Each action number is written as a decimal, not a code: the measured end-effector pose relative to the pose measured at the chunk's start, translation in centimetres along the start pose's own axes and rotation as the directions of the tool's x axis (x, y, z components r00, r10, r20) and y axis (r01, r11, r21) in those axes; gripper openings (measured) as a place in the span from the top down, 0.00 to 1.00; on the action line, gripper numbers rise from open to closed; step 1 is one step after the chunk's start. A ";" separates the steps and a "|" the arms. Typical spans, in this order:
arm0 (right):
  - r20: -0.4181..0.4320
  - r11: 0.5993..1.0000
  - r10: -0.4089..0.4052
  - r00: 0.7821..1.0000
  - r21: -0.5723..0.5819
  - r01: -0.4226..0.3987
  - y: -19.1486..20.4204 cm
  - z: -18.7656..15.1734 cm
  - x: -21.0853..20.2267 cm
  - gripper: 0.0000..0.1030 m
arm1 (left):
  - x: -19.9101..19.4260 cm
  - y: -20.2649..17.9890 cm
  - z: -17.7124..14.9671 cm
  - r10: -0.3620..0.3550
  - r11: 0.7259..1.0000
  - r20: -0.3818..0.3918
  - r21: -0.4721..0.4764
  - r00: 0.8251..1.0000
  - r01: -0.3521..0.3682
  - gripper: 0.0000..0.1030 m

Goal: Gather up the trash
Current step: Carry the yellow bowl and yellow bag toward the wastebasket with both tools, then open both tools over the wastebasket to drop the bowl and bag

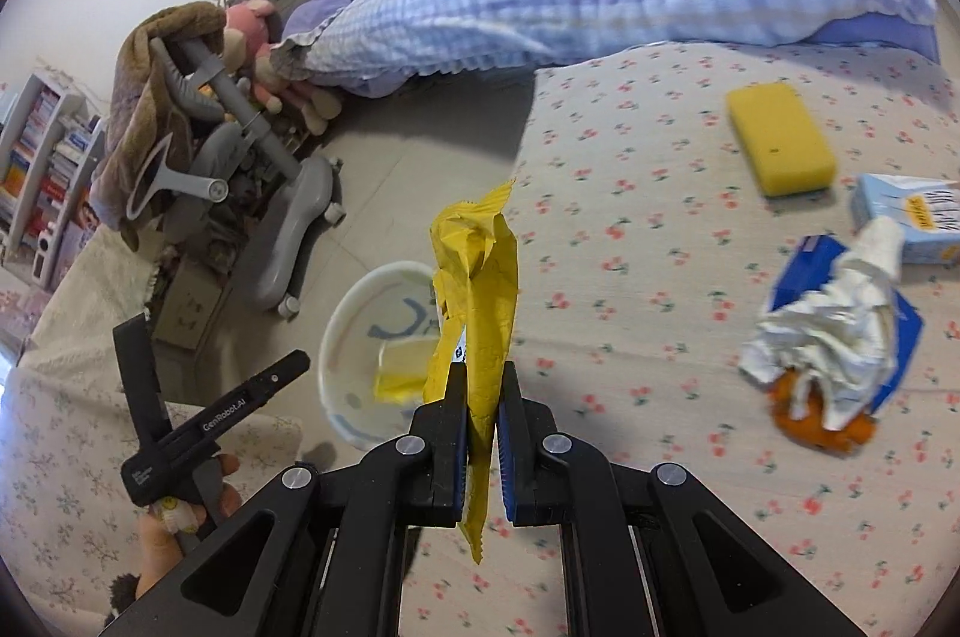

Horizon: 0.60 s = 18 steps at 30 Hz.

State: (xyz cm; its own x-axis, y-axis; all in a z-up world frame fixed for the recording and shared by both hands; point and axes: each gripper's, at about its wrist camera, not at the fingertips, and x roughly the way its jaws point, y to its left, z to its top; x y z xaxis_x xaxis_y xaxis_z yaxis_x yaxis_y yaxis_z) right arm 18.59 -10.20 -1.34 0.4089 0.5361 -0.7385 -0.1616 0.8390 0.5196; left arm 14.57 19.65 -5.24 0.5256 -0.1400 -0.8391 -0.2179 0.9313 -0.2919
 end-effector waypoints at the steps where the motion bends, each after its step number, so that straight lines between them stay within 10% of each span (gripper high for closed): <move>1: -0.005 1.000 0.004 1.000 -0.003 -0.004 0.5 0.0 0.5 0.91 | -0.2 0.2 0.0 -0.002 1.000 0.000 -0.008 1.000 0.002 0.26; 18: -0.098 0.999 0.035 0.995 -0.024 -0.038 5.3 -0.4 10.3 0.90 | -2.1 4.3 -1.6 0.149 0.989 -0.047 0.030 0.988 -0.148 0.17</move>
State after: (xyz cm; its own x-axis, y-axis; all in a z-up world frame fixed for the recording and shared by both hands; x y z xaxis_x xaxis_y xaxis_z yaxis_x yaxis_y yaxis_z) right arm 21.61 -0.19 -6.33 0.3134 0.5720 -0.7580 -0.1986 0.8201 0.5367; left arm 11.23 23.46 -5.44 0.4477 -0.0155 -0.8940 -0.2687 0.9513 -0.1510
